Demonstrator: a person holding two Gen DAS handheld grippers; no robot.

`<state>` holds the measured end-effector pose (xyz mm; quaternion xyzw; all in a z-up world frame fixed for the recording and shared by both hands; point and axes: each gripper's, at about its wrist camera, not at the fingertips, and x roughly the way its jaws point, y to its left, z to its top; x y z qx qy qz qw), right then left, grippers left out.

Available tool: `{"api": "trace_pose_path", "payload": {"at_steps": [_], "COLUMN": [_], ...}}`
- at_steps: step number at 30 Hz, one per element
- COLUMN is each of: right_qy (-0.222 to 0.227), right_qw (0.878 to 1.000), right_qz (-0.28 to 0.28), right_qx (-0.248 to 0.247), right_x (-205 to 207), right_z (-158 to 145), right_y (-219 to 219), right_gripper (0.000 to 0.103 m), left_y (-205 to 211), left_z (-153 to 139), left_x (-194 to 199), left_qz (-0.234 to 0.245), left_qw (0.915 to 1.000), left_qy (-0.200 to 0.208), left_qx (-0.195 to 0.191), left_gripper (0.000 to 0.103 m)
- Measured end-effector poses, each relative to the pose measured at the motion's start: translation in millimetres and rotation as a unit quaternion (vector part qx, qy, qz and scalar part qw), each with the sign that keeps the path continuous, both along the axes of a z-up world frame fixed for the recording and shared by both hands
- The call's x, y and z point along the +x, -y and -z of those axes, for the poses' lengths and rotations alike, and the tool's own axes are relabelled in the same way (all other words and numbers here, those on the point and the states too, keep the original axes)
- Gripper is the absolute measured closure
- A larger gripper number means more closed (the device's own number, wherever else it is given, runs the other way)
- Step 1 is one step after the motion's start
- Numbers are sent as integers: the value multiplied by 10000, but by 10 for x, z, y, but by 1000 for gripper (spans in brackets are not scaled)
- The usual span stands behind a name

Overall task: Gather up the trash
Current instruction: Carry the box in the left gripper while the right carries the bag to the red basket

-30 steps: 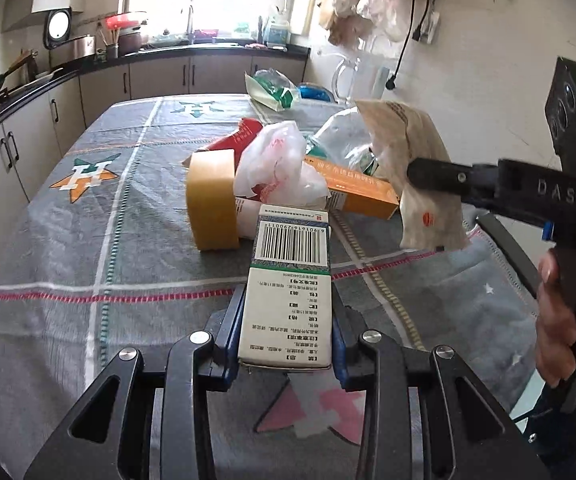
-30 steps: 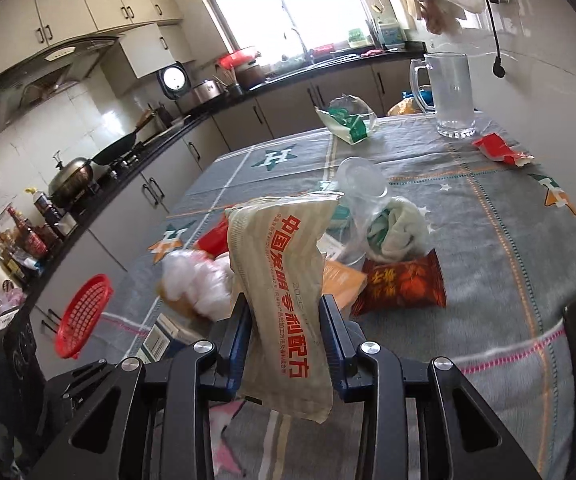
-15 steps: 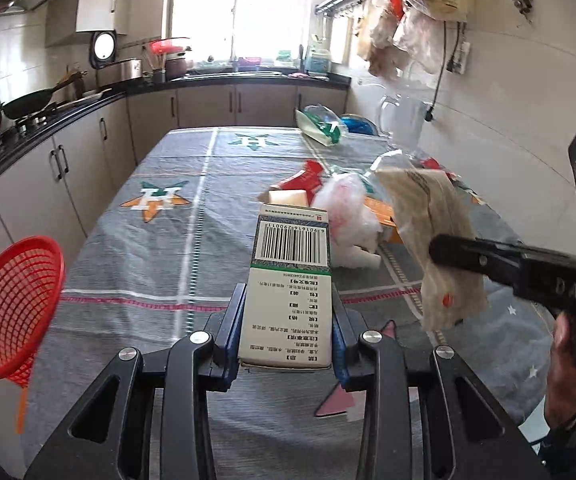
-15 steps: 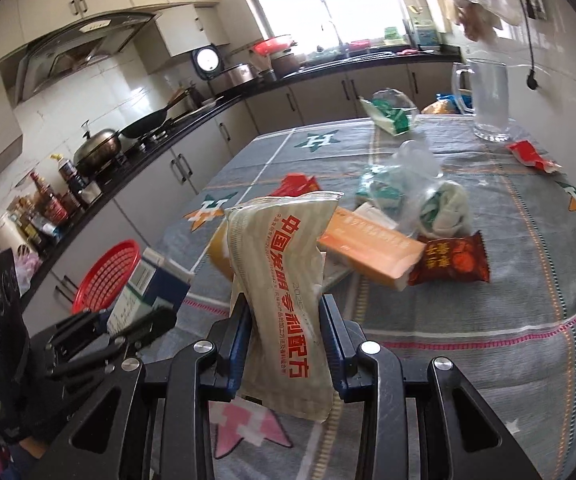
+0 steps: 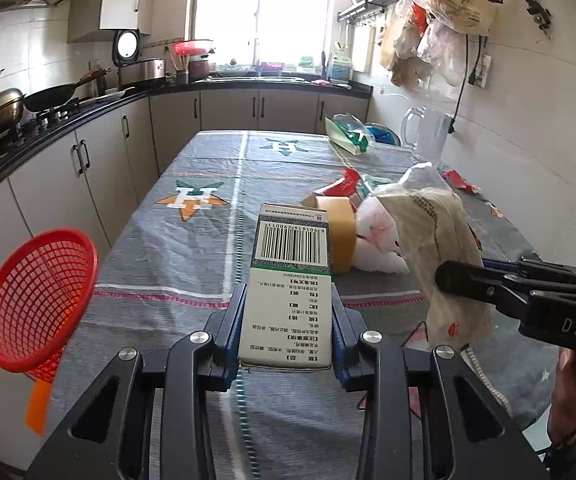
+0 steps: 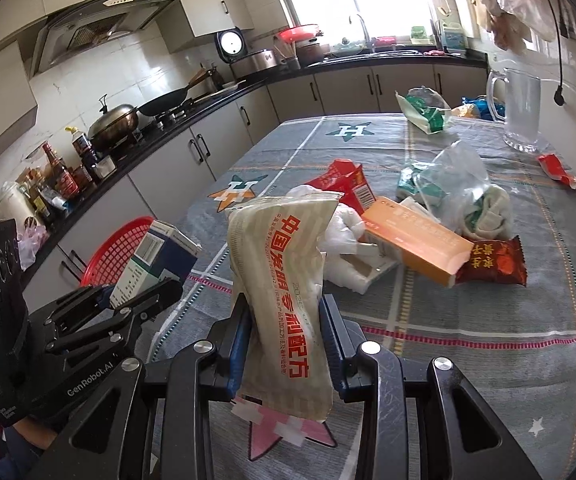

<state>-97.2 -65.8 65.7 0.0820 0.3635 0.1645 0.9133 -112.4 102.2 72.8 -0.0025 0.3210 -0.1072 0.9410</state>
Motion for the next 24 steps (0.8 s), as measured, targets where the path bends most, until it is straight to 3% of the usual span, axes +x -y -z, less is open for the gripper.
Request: {"api": "trace_pose_path", "payload": {"at_steps": [11,24], "right_qy": [-38,-209], "right_qw": [9994,9931], "right_qz": [-320,-1147], "right_qx": [-125,-95], "right_x": [135,465], "right_z": [-48,-159], "right_y": [-305,-1105], "right_gripper": [66,66], "left_y": [-492,-1639], "left_z": [-128,-147], "left_x": [-45,-101], "left_qz": [-512,-1587], "left_qw": [9984,9860], "left_qy": [158,185], "left_qx": [-162,-481], "left_gripper": [68,68]}}
